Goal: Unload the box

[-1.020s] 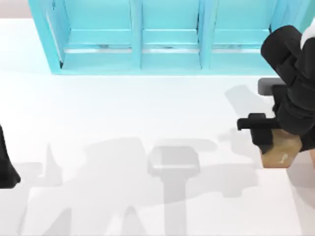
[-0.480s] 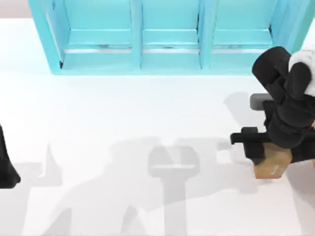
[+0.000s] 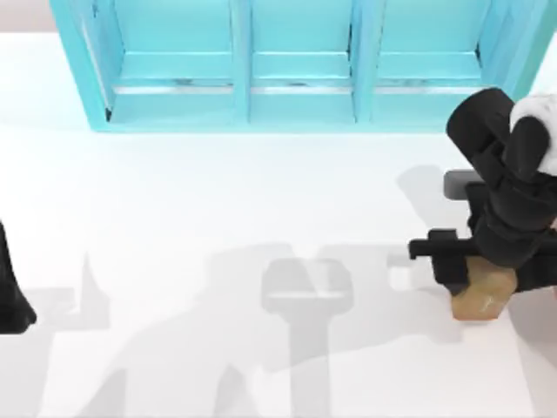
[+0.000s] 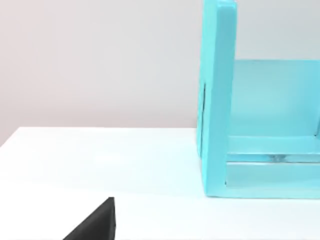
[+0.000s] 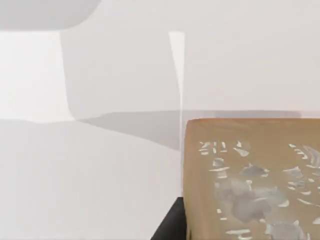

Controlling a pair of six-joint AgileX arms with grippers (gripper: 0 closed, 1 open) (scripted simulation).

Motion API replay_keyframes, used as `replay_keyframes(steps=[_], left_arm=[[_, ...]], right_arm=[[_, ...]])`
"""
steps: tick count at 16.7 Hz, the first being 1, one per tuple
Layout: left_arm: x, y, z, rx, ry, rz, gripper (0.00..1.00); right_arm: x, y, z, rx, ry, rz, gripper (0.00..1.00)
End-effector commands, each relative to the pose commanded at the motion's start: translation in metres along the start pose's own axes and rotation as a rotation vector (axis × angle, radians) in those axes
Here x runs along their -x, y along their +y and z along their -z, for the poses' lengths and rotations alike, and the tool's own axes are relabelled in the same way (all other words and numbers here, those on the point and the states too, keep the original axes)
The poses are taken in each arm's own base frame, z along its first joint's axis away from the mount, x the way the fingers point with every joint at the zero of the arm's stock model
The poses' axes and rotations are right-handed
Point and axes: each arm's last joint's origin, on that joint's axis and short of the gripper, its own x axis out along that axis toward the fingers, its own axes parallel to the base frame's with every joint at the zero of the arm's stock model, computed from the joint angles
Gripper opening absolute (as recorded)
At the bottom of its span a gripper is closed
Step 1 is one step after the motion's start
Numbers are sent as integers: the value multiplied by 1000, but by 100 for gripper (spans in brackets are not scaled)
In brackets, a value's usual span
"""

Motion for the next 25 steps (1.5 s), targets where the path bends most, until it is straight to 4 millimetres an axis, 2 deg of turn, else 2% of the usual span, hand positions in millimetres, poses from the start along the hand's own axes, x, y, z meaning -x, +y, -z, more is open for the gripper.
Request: replay_keyframes(steps=[10, 20, 22, 25], left_arm=[[0, 0, 0, 0, 0, 0, 100], [0, 0, 0, 0, 0, 0, 100], [0, 0, 0, 0, 0, 0, 100], [0, 0, 0, 0, 0, 0, 100]], right_arm=[[0, 0, 0, 0, 0, 0, 98], [1, 1, 0, 1, -3, -1, 100], [18, 3, -1, -3, -30, -5, 100], [70, 3, 0, -14, -92, -19, 100]])
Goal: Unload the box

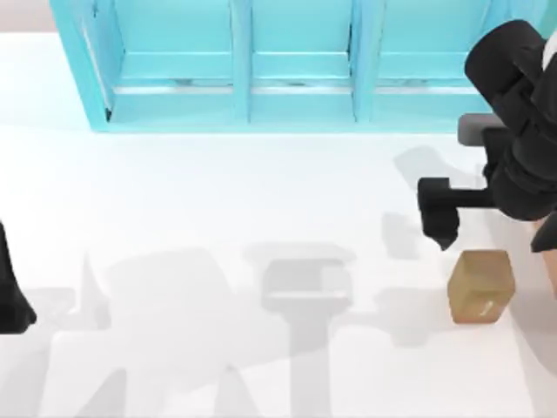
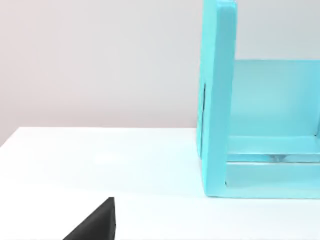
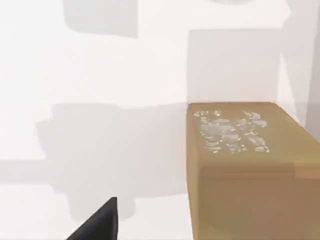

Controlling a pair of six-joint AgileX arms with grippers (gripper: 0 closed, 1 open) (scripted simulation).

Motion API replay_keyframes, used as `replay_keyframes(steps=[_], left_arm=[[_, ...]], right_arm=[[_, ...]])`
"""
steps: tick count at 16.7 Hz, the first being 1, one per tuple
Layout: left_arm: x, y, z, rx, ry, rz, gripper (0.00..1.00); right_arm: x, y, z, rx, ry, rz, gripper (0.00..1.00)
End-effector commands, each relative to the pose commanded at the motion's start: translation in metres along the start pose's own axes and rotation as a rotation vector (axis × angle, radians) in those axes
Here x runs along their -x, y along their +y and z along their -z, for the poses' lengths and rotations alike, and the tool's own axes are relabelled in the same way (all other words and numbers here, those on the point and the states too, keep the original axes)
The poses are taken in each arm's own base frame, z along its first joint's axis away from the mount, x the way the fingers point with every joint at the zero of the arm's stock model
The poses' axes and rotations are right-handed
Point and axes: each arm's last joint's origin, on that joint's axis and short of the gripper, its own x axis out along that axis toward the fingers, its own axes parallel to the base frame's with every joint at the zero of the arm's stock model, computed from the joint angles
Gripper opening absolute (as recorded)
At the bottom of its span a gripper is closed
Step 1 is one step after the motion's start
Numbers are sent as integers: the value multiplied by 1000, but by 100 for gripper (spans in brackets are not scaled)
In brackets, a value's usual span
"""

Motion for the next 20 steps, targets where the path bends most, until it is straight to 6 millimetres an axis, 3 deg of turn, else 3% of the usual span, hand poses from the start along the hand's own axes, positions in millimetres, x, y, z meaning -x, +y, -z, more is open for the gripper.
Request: replay_keyframes(steps=[3, 8, 14, 17, 20], left_arm=[[0, 0, 0, 0, 0, 0, 100], [0, 0, 0, 0, 0, 0, 100], [0, 0, 0, 0, 0, 0, 100], [0, 0, 0, 0, 0, 0, 100], [0, 0, 0, 0, 0, 0, 100]], right_arm=[[30, 1, 1, 7, 14, -5, 100], [11, -2, -1, 15, 91, 19, 100], [13, -5, -4, 17, 89, 18, 100], [18, -31, -25, 17, 96, 18, 100], [26, -84, -52, 6, 100, 18, 100]])
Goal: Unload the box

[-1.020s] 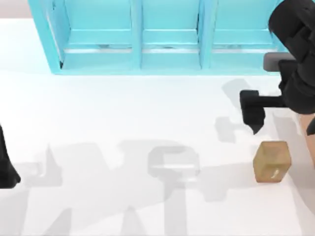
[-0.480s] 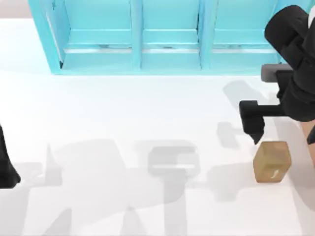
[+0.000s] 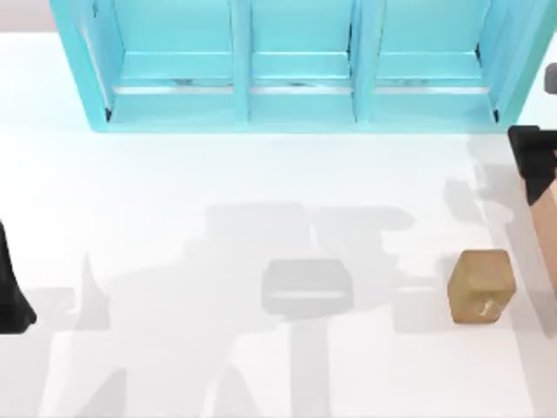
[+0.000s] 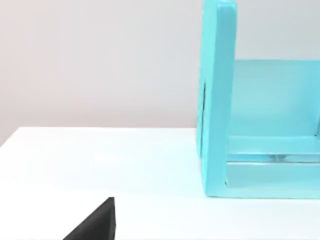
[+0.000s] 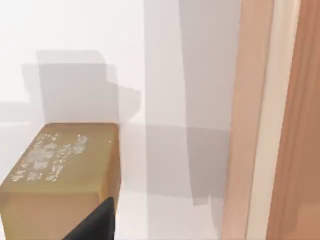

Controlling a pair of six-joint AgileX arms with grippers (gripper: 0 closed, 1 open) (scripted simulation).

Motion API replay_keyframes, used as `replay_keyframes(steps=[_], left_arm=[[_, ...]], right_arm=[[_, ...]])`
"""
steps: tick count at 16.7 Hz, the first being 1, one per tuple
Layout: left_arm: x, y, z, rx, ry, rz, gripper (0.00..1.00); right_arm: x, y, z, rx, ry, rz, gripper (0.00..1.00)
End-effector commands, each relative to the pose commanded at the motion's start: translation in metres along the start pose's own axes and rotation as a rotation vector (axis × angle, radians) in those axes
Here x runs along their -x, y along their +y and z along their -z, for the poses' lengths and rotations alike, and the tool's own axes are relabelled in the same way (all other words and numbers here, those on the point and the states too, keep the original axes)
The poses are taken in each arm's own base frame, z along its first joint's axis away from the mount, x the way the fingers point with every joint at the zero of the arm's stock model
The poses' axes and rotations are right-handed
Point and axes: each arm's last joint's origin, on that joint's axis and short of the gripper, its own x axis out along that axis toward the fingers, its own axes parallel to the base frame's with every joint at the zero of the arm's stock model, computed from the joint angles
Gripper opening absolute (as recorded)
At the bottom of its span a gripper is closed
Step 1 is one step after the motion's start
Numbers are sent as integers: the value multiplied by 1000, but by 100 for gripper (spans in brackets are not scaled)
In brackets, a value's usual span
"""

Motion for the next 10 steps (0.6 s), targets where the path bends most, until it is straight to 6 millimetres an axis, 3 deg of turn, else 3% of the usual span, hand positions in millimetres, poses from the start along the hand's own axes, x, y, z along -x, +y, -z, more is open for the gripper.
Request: replay_keyframes(steps=[4, 6, 8, 10], left_arm=[[0, 0, 0, 0, 0, 0, 100], [0, 0, 0, 0, 0, 0, 100], [0, 0, 0, 0, 0, 0, 100], [0, 0, 0, 0, 0, 0, 100]], right_arm=[[13, -94, -17, -20, 0, -3, 100], [18, -130, -16, -21, -3, -4, 100], [22, -150, -14, -21, -8, -4, 100], [23, -155, -14, -20, -9, -3, 100]])
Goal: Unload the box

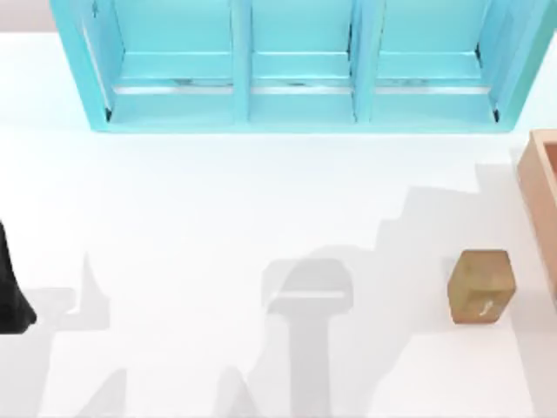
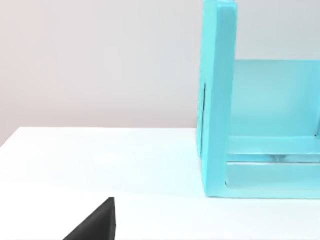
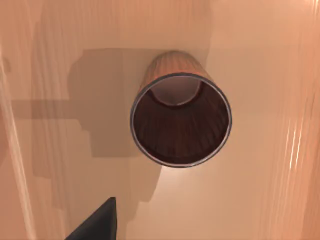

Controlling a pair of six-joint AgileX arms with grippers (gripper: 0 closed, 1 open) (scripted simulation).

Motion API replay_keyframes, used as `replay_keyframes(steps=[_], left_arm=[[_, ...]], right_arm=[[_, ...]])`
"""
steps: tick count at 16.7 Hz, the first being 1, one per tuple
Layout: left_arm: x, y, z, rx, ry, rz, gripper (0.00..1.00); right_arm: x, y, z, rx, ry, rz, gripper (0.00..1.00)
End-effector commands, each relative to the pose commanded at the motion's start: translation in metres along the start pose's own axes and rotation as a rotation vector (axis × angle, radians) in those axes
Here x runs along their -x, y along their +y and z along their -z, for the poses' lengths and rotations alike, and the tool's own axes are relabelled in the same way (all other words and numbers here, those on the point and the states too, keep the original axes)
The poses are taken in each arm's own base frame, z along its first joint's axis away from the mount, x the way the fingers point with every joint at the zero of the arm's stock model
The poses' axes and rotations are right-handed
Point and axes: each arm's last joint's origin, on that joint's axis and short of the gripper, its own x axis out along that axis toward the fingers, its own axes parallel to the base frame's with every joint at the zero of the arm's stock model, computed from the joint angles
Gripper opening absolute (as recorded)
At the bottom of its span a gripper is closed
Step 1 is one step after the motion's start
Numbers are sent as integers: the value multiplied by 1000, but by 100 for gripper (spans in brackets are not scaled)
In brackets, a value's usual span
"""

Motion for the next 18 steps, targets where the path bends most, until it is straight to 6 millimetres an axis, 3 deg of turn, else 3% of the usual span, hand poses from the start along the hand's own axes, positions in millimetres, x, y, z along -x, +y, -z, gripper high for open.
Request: replay_keyframes(steps=[6, 15, 18], left_arm=[[0, 0, 0, 0, 0, 0, 100], [0, 0, 0, 0, 0, 0, 100], [0, 0, 0, 0, 0, 0, 100]], right_arm=[[-8, 0, 1, 0, 0, 0, 100], [-88, -1, 0, 1, 0, -1, 100], [-100, 0, 0, 0, 0, 0, 100]])
